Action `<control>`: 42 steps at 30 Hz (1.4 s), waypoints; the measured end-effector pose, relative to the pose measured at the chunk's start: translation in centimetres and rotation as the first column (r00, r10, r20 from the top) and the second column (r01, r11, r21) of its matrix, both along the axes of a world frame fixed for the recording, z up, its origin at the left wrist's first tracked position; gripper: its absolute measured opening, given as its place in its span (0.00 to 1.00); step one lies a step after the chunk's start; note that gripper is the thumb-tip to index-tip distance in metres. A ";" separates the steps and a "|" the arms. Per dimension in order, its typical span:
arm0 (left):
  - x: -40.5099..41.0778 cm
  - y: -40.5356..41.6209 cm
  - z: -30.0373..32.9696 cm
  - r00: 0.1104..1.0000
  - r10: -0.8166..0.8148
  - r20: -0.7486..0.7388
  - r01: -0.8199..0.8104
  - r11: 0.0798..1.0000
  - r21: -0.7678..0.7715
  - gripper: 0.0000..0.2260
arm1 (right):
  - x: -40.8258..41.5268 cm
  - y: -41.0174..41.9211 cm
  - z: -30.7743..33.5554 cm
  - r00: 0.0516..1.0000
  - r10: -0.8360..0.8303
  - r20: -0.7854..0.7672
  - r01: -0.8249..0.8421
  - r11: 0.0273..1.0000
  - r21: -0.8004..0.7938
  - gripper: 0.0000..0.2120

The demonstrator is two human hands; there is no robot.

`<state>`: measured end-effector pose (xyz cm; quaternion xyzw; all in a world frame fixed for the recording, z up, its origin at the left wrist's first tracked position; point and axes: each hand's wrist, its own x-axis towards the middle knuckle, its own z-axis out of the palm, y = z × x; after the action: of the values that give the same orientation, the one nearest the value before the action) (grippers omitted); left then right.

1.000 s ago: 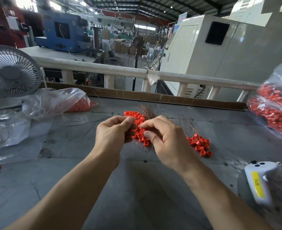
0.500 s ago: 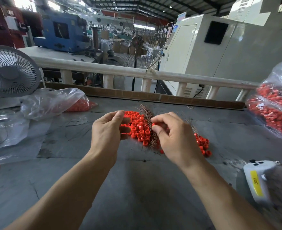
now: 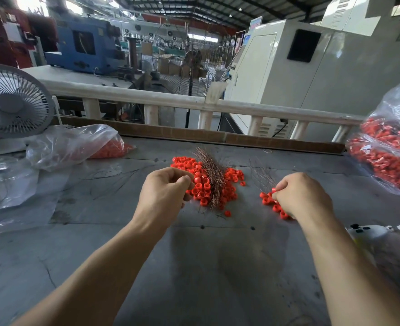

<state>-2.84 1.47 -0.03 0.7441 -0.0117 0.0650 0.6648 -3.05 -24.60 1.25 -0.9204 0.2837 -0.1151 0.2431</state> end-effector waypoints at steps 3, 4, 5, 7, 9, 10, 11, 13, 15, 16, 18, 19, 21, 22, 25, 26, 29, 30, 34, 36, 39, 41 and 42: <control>0.3 0.0 -0.5 1.000 0.020 0.003 -0.020 0.995 0.097 0.09 | -0.2 0.3 0.2 1.000 0.030 0.010 -0.028 0.990 -0.140 0.05; 0.5 0.0 -0.7 1.000 0.023 -0.001 -0.023 0.992 0.125 0.08 | -0.3 0.6 0.3 0.996 0.065 0.056 -0.056 0.987 -0.150 0.02; 0.5 0.0 -0.9 1.000 0.026 0.000 -0.025 0.988 0.155 0.08 | -0.3 1.1 0.4 0.986 0.116 0.116 -0.102 0.987 -0.124 0.01; 0.7 0.0 -1.3 0.999 0.021 0.039 -0.030 0.967 0.252 0.08 | -0.2 2.1 0.3 0.947 0.249 0.204 -0.238 0.968 -0.077 0.02; 0.6 0.0 -1.5 0.996 0.001 0.084 -0.032 0.926 0.376 0.08 | -0.3 3.4 0.0 0.894 0.411 0.177 -0.400 0.912 -0.094 0.05; 0.6 -0.1 -1.6 0.995 -0.017 0.096 -0.026 0.900 0.435 0.07 | -0.4 4.1 -0.2 0.866 0.477 0.151 -0.466 0.879 -0.102 0.05; 0.5 -0.2 -1.6 0.994 -0.039 0.103 -0.016 0.873 0.487 0.06 | -0.4 4.6 -0.4 0.843 0.521 0.132 -0.510 0.853 -0.110 0.06; 0.2 -0.6 -1.7 0.992 -0.082 0.101 0.011 0.826 0.564 0.06 | -0.4 5.3 -0.8 0.817 0.564 0.119 -0.552 0.825 -0.120 0.06; -0.3 -1.1 -1.7 0.988 -0.119 0.101 0.029 0.774 0.633 0.09 | -0.5 5.8 -0.9 0.802 0.586 0.115 -0.573 0.810 -0.124 0.04; -0.6 -1.3 -1.8 0.986 -0.132 0.106 0.028 0.741 0.671 0.11 | -0.6 5.9 -0.9 0.795 0.596 0.117 -0.582 0.803 -0.129 0.03; -1.0 -1.8 -1.9 0.981 -0.147 0.126 0.008 0.683 0.730 0.11 | -0.6 6.1 -1.0 0.787 0.603 0.130 -0.588 0.797 -0.139 0.02; -1.1 -2.0 -1.9 0.978 -0.150 0.143 -0.007 0.666 0.746 0.10 | -0.6 6.1 -1.0 0.786 0.602 0.140 -0.586 0.798 -0.141 0.02; -1.3 -2.1 -1.8 0.972 -0.150 0.179 -0.040 0.649 0.760 0.06 | -0.6 6.2 -1.0 0.780 0.602 0.168 -0.586 0.798 -0.139 0.02; -1.4 -2.1 -1.7 0.971 -0.145 0.192 -0.053 0.649 0.759 0.05 | -0.6 6.2 -1.0 0.774 0.605 0.186 -0.590 0.796 -0.135 0.02; -1.5 -2.0 -1.3 0.969 -0.125 0.211 -0.074 0.673 0.736 0.03 | -0.7 6.2 -0.8 0.727 0.644 0.239 -0.634 0.763 -0.127 0.06; -1.6 -2.0 -1.1 0.969 -0.114 0.220 -0.083 0.686 0.723 0.04 | -0.8 6.3 -0.7 0.704 0.668 0.243 -0.659 0.741 -0.130 0.08; -1.8 -2.0 -0.6 0.963 -0.078 0.258 -0.120 0.734 0.668 0.07 | -0.9 6.7 -0.5 0.631 0.730 0.262 -0.731 0.673 -0.114 0.08; -1.8 -2.0 -0.5 0.960 -0.068 0.272 -0.127 0.759 0.639 0.08 | -0.9 6.7 -0.4 0.618 0.733 0.284 -0.738 0.666 -0.111 0.07; -1.6 -1.6 0.1 0.946 0.021 0.324 -0.165 0.891 0.422 0.12 | -0.9 6.7 -0.1 0.590 0.667 0.455 -0.691 0.709 -0.142 0.04; -1.1 -1.2 0.1 0.947 0.084 0.310 -0.194 0.919 0.343 0.15 | -0.8 6.6 -0.2 0.571 0.603 0.557 -0.665 0.738 -0.117 0.04; -0.2 -0.4 -0.4 0.966 0.109 0.234 -0.200 0.889 0.411 0.12 | -1.0 6.7 0.1 0.545 0.445 0.711 -0.663 0.747 0.041 0.05; 0.0 -0.2 -0.9 0.974 0.063 0.219 -0.173 0.831 0.529 0.09 | -1.4 7.1 0.7 0.457 0.345 0.820 -0.688 0.722 0.079 0.06; 0.1 -0.2 -1.2 0.972 0.023 0.233 -0.160 0.795 0.586 0.11 | -1.7 7.3 1.0 0.409 0.298 0.862 -0.701 0.708 0.087 0.05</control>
<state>-2.73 1.30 -1.22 0.9044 -0.0670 0.1700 0.3857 -4.71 -17.30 2.30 -0.7258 -0.1376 -0.3660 0.5659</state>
